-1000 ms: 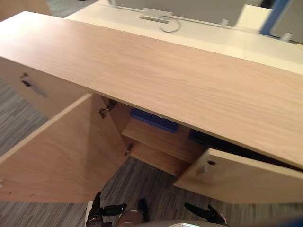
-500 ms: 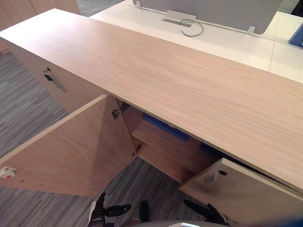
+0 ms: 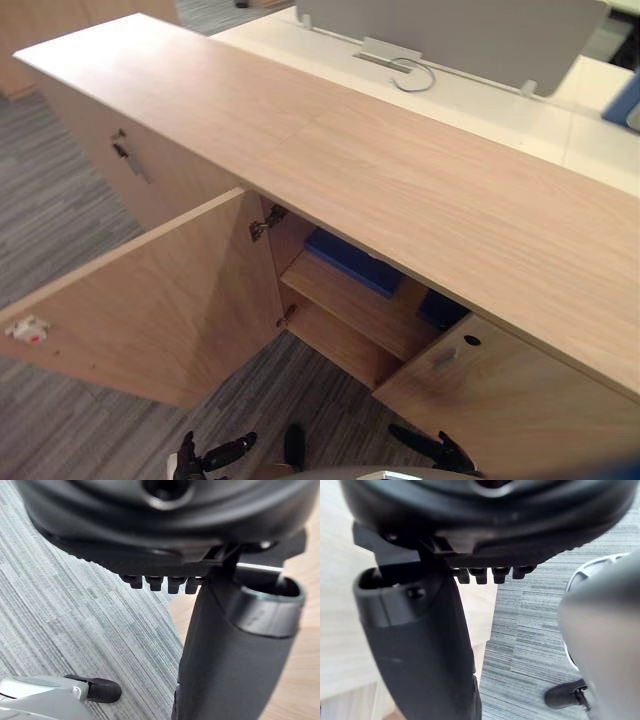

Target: Walk over to the cabinet, pick up the folder, carry it to the office cabinet, place the folder inside the office cabinet, then close the office cabinet door

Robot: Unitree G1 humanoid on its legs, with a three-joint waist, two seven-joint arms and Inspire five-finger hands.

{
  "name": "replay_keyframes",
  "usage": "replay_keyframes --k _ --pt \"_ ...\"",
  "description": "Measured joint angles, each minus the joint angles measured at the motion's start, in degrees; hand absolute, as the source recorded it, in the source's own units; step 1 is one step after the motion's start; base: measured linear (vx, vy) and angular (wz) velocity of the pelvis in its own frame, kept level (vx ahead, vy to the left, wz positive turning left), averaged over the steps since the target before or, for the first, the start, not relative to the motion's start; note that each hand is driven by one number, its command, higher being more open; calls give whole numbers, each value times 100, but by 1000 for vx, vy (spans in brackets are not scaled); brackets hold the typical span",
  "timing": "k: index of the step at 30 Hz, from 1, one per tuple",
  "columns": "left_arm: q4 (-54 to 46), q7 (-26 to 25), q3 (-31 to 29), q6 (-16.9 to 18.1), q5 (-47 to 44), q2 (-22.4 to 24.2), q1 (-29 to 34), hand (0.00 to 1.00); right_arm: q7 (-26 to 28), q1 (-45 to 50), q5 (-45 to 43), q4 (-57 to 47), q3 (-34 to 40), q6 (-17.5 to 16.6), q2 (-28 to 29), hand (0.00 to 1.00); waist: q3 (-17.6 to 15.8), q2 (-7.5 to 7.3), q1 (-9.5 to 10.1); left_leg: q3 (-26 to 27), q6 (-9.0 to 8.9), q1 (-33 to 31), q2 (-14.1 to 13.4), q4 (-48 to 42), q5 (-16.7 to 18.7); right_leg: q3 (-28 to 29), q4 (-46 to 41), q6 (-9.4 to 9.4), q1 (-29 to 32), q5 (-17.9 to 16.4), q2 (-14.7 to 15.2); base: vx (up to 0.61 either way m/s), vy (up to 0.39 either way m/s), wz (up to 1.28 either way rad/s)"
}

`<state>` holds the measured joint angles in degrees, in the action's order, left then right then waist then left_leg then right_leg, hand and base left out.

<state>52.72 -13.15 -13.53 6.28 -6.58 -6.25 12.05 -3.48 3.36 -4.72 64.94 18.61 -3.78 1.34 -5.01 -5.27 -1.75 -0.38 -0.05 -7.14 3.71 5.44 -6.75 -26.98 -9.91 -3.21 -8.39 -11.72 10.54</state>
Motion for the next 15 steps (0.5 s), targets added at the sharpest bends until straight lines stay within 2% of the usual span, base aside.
replay_keyframes --k 2,5,6,7,8,9,10,11,12,13,14,15 --pt "-4 77 -62 3 13 1 -48 100 55 -48 2 76 4 8 30 100 -41 -24 25 -172 25 -151 81 -3 -117 -88 250 -71 -82 -42 -58 -6 -92 65" --pt "-221 188 23 26 -205 127 -82 100 80 -120 19 77 32 5 -135 100 -267 145 127 -414 75 -229 92 -73 -262 -445 254 -82 -198 -43 -142 -43 -65 55" --pt "-339 225 154 62 -229 133 -110 100 83 -144 78 106 48 24 -165 100 -306 153 141 -175 222 -408 34 -232 -86 -670 267 -96 -221 -37 -154 -65 -45 71" --pt "-396 244 191 66 -232 125 -117 100 84 -143 79 106 57 24 -162 100 -311 162 116 316 317 -503 -33 -407 78 -821 300 -99 -257 -34 -152 -66 -63 92" --pt "-509 294 291 73 -230 121 -152 100 79 -143 101 105 59 18 -175 100 -370 64 49 1258 529 -657 -218 -944 399 -1050 304 -97 -332 -35 -85 -17 -41 89" --pt "-553 321 346 76 -226 132 -188 100 74 -149 118 104 89 34 -199 100 -402 79 29 1686 616 -747 -363 -1305 510 -1133 277 -96 -390 -36 -80 49 -36 105" --pt "-629 408 440 76 -217 238 -169 100 58 -123 134 100 186 68 -264 100 -430 179 19 2204 555 -764 -532 -1707 693 -1289 111 -89 -483 -45 -90 188 35 81" --pt "-674 465 502 79 -209 288 -170 100 35 -79 102 74 292 76 -246 100 -394 231 21 2213 565 -711 -526 -1697 726 -1394 -238 -78 -463 -64 -44 211 61 71" --pt "-716 460 539 97 -221 278 -161 100 34 -64 13 41 331 69 -219 100 -391 230 19 2145 522 -630 -496 -1539 671 -1436 -494 -69 -377 -59 16 185 86 58" --pt "-760 430 536 135 -238 307 -168 100 35 -33 -32 -30 440 39 -143 100 -357 268 1 1984 469 -471 -423 -1029 407 -1357 -552 23 -231 -250 42 111 71 49" --pt "-761 393 529 149 -244 311 -206 100 53 -35 -56 -127 441 5 -55 100 -329 228 -15 1867 425 -233 -351 -395 76 -1350 -90 43 -209 -332 -111 78 53 45" --pt "-760 377 529 152 -247 305 -211 100 57 -35 -60 -161 441 -5 -21 100 -332 234 -25 1818 386 -121 -314 -124 -70 -1351 107 46 -181 -331 -159 82 33 52"
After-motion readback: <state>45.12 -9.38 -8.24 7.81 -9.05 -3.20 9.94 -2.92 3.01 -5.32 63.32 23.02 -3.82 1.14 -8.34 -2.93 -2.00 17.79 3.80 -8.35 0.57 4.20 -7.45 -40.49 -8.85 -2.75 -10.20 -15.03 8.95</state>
